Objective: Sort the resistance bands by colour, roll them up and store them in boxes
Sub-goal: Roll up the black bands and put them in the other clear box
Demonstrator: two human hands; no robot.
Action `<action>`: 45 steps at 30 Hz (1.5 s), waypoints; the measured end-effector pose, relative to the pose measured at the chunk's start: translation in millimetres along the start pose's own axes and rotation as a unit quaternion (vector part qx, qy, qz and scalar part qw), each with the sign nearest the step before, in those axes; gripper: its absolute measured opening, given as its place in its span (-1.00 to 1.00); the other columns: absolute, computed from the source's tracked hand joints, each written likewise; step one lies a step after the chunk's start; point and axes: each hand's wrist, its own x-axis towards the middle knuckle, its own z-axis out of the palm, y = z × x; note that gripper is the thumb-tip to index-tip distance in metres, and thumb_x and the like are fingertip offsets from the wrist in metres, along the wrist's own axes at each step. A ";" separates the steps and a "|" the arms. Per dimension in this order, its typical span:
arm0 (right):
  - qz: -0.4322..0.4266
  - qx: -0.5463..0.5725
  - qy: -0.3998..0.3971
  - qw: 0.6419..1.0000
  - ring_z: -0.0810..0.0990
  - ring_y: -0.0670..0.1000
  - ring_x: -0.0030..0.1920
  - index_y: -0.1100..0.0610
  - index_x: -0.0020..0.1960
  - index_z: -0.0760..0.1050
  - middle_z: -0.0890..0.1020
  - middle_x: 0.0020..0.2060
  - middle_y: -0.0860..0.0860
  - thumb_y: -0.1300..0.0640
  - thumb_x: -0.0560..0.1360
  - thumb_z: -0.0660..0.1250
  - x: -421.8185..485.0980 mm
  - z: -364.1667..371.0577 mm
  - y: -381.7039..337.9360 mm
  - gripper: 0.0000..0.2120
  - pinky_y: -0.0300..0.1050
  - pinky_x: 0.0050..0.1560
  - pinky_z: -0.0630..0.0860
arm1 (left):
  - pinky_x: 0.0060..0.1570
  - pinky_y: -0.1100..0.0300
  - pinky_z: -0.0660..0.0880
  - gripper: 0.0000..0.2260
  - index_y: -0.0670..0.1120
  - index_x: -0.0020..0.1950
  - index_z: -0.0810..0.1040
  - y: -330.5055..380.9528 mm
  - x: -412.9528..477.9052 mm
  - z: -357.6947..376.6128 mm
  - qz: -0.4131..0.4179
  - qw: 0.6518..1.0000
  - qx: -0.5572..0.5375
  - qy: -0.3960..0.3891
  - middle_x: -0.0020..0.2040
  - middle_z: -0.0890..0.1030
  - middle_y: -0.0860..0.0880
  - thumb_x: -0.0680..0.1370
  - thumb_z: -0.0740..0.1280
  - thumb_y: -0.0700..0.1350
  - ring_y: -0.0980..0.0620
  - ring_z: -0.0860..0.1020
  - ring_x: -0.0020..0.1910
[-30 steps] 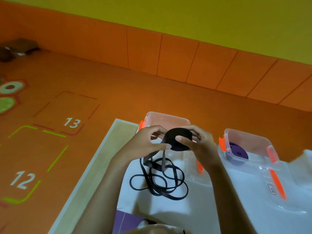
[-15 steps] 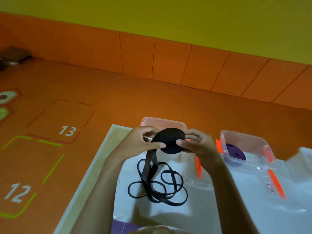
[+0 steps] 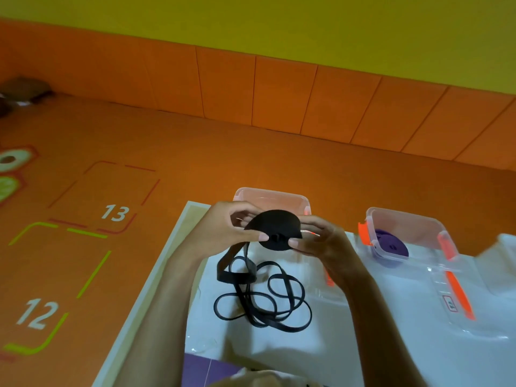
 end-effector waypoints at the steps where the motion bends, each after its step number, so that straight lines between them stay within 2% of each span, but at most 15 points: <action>1: -0.012 -0.052 -0.004 0.999 0.72 0.12 0.15 0.04 0.17 0.68 0.73 0.14 0.05 0.31 0.38 0.62 -0.5 1.1 1.5 -0.59 0.05 0.09 0.71 | 0.14 0.23 0.61 -0.69 0.13 0.15 0.73 0.4 -0.8 1.8 0.004 1.000 0.026 -0.010 0.07 0.74 0.16 0.44 0.65 -0.08 0.15 0.69 0.09; 3: -0.031 -0.116 -0.012 0.993 0.73 0.06 0.11 -0.04 0.14 0.69 0.75 0.09 -0.02 0.30 0.37 0.63 -1.0 5.2 0.7 -0.59 -0.06 0.04 0.71 | 0.22 0.16 0.58 -0.68 0.12 0.19 0.73 1.7 -1.5 7.5 0.010 0.998 0.058 -0.015 0.12 0.72 0.20 0.46 0.63 -0.07 0.16 0.66 0.16; 5: -0.010 -0.059 0.016 0.998 0.76 0.11 0.06 -0.03 0.05 0.72 0.76 0.04 0.03 0.15 0.31 0.68 -1.6 8.6 -4.4 -0.66 -0.12 -0.05 0.71 | 0.28 0.12 0.57 -0.64 0.09 0.24 0.72 3.4 -0.4 15.4 0.023 0.999 0.044 0.005 0.15 0.70 0.20 0.46 0.63 -0.04 0.14 0.64 0.22; 9: 0.036 0.066 0.042 0.996 0.75 0.27 0.08 0.09 0.09 0.72 0.74 0.11 0.17 -0.06 0.22 0.73 -4.6 5.6 -2.8 -0.50 0.01 -0.06 0.73 | 0.23 0.20 0.60 -0.65 0.11 0.19 0.73 5.6 0.3 26.4 0.045 0.996 -0.050 0.054 0.15 0.73 0.12 0.42 0.65 -0.01 0.08 0.69 0.19; 12: 0.048 0.072 0.011 0.996 0.73 0.25 0.14 0.10 0.13 0.70 0.73 0.14 0.17 0.02 0.30 0.69 -8.6 5.3 0.4 -0.56 0.01 0.03 0.71 | 0.08 0.27 0.60 -0.70 0.15 0.09 0.75 6.1 -0.3 24.6 0.044 0.996 -0.049 0.062 0.04 0.75 0.12 0.38 0.66 0.01 0.11 0.71 0.06; 16: -0.026 -0.055 -0.006 0.998 0.71 0.08 0.19 -0.05 0.19 0.67 0.75 0.13 0.04 0.13 0.37 0.66 -12.4 -0.9 -4.8 -0.58 -0.05 0.17 0.67 | 0.20 0.15 0.60 -0.69 0.13 0.15 0.75 5.1 1.5 29.7 0.040 0.999 0.008 0.032 0.08 0.73 0.14 0.43 0.63 0.04 0.08 0.68 0.15; 22: -0.007 0.080 0.037 0.996 0.70 0.29 0.16 0.23 0.20 0.62 0.72 0.11 0.21 0.24 0.39 0.57 -18.1 -9.0 0.2 -0.60 0.10 0.09 0.70 | 0.18 0.22 0.62 -0.61 0.05 0.25 0.71 2.2 -0.3 35.6 0.021 0.998 -0.051 0.016 0.16 0.75 0.13 0.45 0.63 -0.13 0.10 0.70 0.19; 25: -0.005 -0.013 0.000 1.000 0.71 0.21 0.17 0.23 0.22 0.59 0.73 0.12 0.16 0.20 0.43 0.54 -22.9 -9.8 -2.5 -0.62 0.13 0.17 0.68 | 0.14 0.28 0.61 -0.62 0.11 0.21 0.73 3.6 -1.0 30.8 0.021 0.999 -0.037 -0.001 0.11 0.76 0.14 0.43 0.64 -0.15 0.11 0.71 0.14; 28: -0.049 -0.158 0.004 0.986 0.74 0.01 0.08 0.15 0.16 0.63 0.76 0.03 0.02 0.09 0.42 0.56 -22.3 -7.6 -10.1 -0.65 -0.07 0.10 0.70 | 0.18 0.28 0.59 -0.61 0.13 0.22 0.72 4.0 -1.0 32.6 0.030 0.999 -0.013 -0.003 0.13 0.74 0.18 0.45 0.64 -0.17 0.14 0.69 0.17; 32: -0.005 -0.049 0.054 0.997 0.76 0.07 0.04 0.01 0.04 0.68 0.77 0.00 0.05 0.13 0.40 0.61 -22.4 -8.6 -16.0 -0.76 -0.15 -0.11 0.69 | 0.18 0.23 0.62 -0.61 0.08 0.24 0.72 3.7 -1.9 38.1 0.029 0.998 -0.046 0.039 0.16 0.74 0.15 0.44 0.65 -0.10 0.13 0.68 0.21; 35: 0.013 -0.007 0.046 0.999 0.75 0.12 0.07 0.10 0.07 0.66 0.76 0.02 0.07 0.14 0.38 0.59 -26.7 -5.5 -9.3 -0.72 -0.14 -0.07 0.69 | 0.09 0.21 0.63 -0.68 0.05 0.14 0.74 5.0 -1.6 31.6 0.015 0.999 -0.041 0.019 0.07 0.76 0.11 0.42 0.66 -0.11 0.10 0.71 0.12; 38: -0.043 -0.185 0.023 0.982 0.72 0.01 0.16 0.10 0.24 0.63 0.73 0.13 -0.03 0.20 0.44 0.59 -28.2 -1.5 -7.8 -0.62 -0.12 0.10 0.68 | 0.14 0.16 0.61 -0.71 0.09 0.07 0.74 6.6 -2.0 26.7 0.006 0.999 0.039 -0.015 0.02 0.73 0.17 0.41 0.66 -0.13 0.14 0.69 0.07; 40: -0.087 -0.245 0.016 0.966 0.72 -0.08 0.12 0.04 0.22 0.65 0.73 0.10 -0.11 0.20 0.44 0.60 -25.9 -1.3 -13.0 -0.62 -0.20 0.12 0.66 | 0.17 0.18 0.58 -0.71 0.12 0.08 0.74 7.4 -4.1 29.7 0.016 0.997 0.071 -0.021 0.03 0.71 0.22 0.42 0.65 -0.11 0.17 0.67 0.09; 43: -0.026 -0.101 0.031 0.994 0.75 0.05 0.05 0.01 0.04 0.72 0.76 0.00 -0.02 0.21 0.41 0.61 -25.6 -2.7 -19.5 -0.76 -0.09 -0.03 0.72 | 0.25 0.22 0.58 -0.65 0.12 0.18 0.72 5.4 -8.6 35.2 0.013 1.000 0.013 0.004 0.10 0.72 0.21 0.44 0.65 -0.10 0.18 0.68 0.16; 45: 0.016 -0.003 0.051 0.999 0.76 0.16 0.06 0.00 0.07 0.71 0.75 0.04 0.06 0.16 0.42 0.62 -29.3 -3.3 -18.2 -0.75 0.00 -0.09 0.73 | 0.23 0.23 0.59 -0.60 0.10 0.24 0.71 3.3 -11.6 33.9 0.009 1.000 -0.016 0.012 0.10 0.74 0.21 0.43 0.65 -0.07 0.17 0.68 0.16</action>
